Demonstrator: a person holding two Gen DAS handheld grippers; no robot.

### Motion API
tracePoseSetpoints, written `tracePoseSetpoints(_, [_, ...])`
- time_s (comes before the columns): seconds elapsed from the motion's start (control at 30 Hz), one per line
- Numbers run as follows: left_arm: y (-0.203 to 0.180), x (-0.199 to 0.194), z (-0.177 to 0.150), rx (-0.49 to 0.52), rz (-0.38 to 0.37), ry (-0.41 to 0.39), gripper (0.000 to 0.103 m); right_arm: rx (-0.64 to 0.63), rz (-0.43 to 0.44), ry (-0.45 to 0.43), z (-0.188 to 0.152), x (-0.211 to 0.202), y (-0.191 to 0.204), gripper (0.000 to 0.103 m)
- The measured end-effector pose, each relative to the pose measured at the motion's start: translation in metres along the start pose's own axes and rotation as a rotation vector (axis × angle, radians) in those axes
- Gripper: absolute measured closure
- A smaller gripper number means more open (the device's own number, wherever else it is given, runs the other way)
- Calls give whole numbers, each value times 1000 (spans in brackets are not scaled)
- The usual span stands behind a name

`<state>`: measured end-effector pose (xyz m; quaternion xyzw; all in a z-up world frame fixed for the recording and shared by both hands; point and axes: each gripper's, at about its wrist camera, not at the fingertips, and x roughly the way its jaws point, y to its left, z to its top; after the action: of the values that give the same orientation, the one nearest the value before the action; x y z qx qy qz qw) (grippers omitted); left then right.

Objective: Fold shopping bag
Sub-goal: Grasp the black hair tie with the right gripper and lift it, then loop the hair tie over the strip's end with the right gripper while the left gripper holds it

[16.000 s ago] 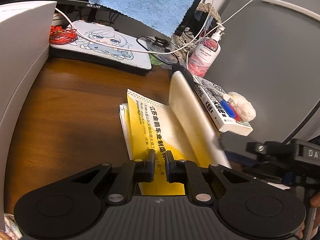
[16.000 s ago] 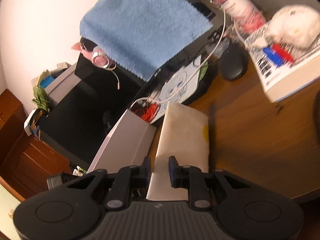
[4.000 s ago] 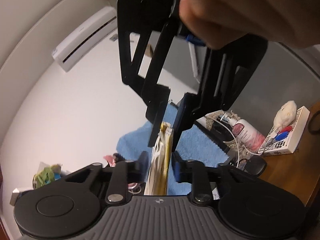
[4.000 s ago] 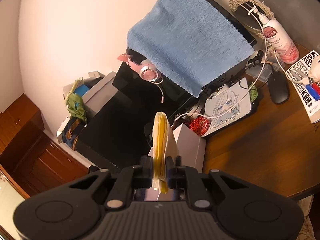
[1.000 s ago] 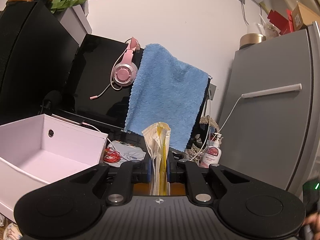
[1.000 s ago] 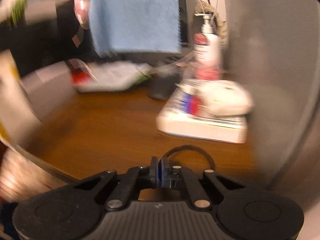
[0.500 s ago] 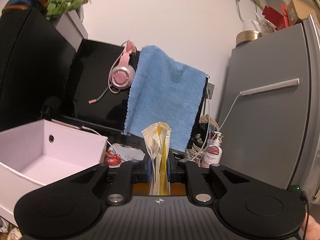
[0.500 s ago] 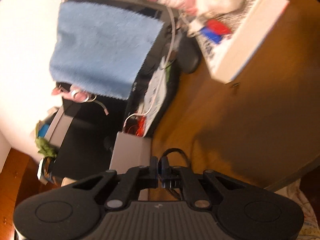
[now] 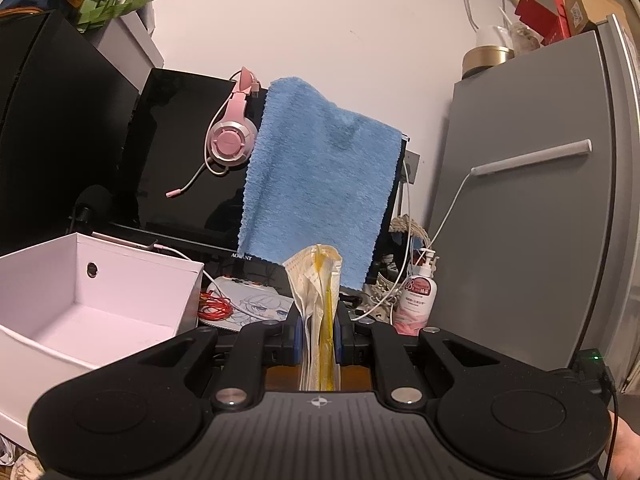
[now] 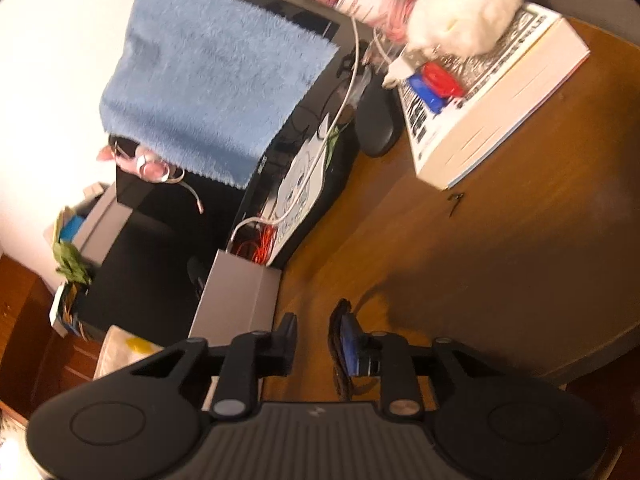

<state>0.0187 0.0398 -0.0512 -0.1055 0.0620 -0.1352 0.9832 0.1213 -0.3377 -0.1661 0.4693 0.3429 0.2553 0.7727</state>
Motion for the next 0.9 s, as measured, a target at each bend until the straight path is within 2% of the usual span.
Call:
tracePoseSetpoints(0.07, [0, 1, 0, -1, 0, 3, 89, -27, -25, 12, 0, 2, 4, 80])
tracePoseSetpoints(0.1, [0, 1, -1, 0, 0, 5, 89, -52, -45, 13, -1, 3, 6, 85])
tracePoseSetpoints(0.13, [0, 1, -1, -1, 0, 7, 89, -77, -62, 15, -1, 3, 9, 96])
tracePoseSetpoints(0.17, [1, 2, -1, -1, 1, 9, 89, -103, -76, 20, -2, 4, 12, 97])
tracePoseSetpoints(0.33, [0, 2, -2, 10, 13, 10, 89, -231, -140, 32, -6, 5, 29, 99])
tracePoseSetpoints(0.47, [-6, 1, -4, 65, 38, 5, 90, -349, -180, 5, -11, 1, 49, 100])
tracePoseSetpoints(0.53, [-10, 0, -6, 92, 46, 2, 91, -403, -143, -11, -14, -6, 66, 100])
tracePoseSetpoints(0.63, [-17, -1, -7, 129, 53, -4, 91, -503, -42, -31, -18, -20, 103, 100])
tracePoseSetpoints(0.77, [-30, -4, -10, 211, 71, -18, 91, -593, 164, -37, -23, -41, 158, 100])
tracePoseSetpoints(0.9, [-41, -6, -14, 279, 75, -31, 91, -619, 391, 36, -26, -51, 203, 100])
